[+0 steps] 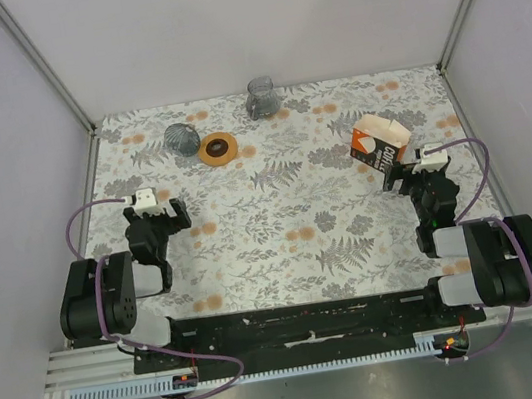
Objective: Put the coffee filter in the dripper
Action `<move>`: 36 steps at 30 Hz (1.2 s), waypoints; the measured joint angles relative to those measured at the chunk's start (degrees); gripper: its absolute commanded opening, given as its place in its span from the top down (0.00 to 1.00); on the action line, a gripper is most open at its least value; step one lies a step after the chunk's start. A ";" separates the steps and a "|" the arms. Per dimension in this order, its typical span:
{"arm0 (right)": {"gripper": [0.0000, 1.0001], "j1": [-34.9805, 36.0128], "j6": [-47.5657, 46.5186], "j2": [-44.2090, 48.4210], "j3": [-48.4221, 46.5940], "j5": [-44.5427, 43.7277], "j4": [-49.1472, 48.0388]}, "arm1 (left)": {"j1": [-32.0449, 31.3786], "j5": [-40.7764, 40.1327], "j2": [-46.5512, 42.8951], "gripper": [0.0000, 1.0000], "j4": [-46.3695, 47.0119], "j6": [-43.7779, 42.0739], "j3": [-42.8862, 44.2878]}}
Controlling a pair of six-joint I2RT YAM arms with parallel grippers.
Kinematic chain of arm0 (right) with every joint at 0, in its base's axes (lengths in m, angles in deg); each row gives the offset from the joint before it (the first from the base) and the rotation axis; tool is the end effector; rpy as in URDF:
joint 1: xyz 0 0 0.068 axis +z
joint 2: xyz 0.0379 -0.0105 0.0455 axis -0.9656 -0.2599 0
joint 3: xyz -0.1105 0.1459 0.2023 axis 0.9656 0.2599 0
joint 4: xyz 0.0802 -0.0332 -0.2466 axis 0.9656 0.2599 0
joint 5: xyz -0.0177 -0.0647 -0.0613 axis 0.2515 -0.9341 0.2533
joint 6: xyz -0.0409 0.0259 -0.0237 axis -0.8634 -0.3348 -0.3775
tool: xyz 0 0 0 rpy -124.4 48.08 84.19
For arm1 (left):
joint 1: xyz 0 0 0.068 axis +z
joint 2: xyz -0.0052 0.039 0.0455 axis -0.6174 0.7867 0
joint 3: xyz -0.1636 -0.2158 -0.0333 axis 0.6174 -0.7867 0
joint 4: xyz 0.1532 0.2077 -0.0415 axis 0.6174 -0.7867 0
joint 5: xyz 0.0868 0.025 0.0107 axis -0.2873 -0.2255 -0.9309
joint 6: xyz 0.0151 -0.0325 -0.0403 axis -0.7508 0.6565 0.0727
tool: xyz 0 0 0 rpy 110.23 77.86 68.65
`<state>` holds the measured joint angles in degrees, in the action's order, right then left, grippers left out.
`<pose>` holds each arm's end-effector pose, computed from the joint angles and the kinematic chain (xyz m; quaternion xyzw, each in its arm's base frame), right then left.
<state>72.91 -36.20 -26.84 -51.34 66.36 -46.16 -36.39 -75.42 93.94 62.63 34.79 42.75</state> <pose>0.2194 -0.0082 0.1592 0.0259 0.7349 -0.0081 0.6777 0.2362 0.0053 0.1383 -0.0099 0.7658 -0.0241 0.6425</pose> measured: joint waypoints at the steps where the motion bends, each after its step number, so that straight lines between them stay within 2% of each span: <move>1: 0.02 0.00 0.00 0.00 0.00 0.00 0.00 | 0.00 0.02 0.00 0.00 0.02 0.00 0.00; 11: 0.02 0.00 0.07 0.90 -0.02 -0.55 1.18 | 0.00 0.02 0.00 0.00 0.02 0.00 0.00; 20: 0.02 0.00 1.75 18.43 -5.46 -6.32 17.97 | 0.00 0.04 -0.52 0.02 -1.25 0.00 0.26; 25: 0.02 0.00 1.73 27.32 -11.93 -5.97 31.43 | 0.00 0.72 -7.10 0.14 -16.31 -1.03 8.33; 29: 0.02 0.00 1.57 30.34 -20.02 -2.69 42.23 | 0.00 5.81 -11.54 0.31 -27.91 -3.43 17.68; 33: 0.02 -0.02 1.31 30.10 -27.19 2.67 50.27 | -1.60 15.43 -11.63 0.34 -43.34 -6.14 30.34; 36: 0.02 0.00 0.83 29.38 -30.58 6.56 55.30 | -6.25 17.66 -8.63 0.34 -52.22 -7.65 39.43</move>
<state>72.91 -35.37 2.54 -81.91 72.92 9.14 -42.64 -57.76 85.31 10.41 27.14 82.18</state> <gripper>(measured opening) 0.980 0.662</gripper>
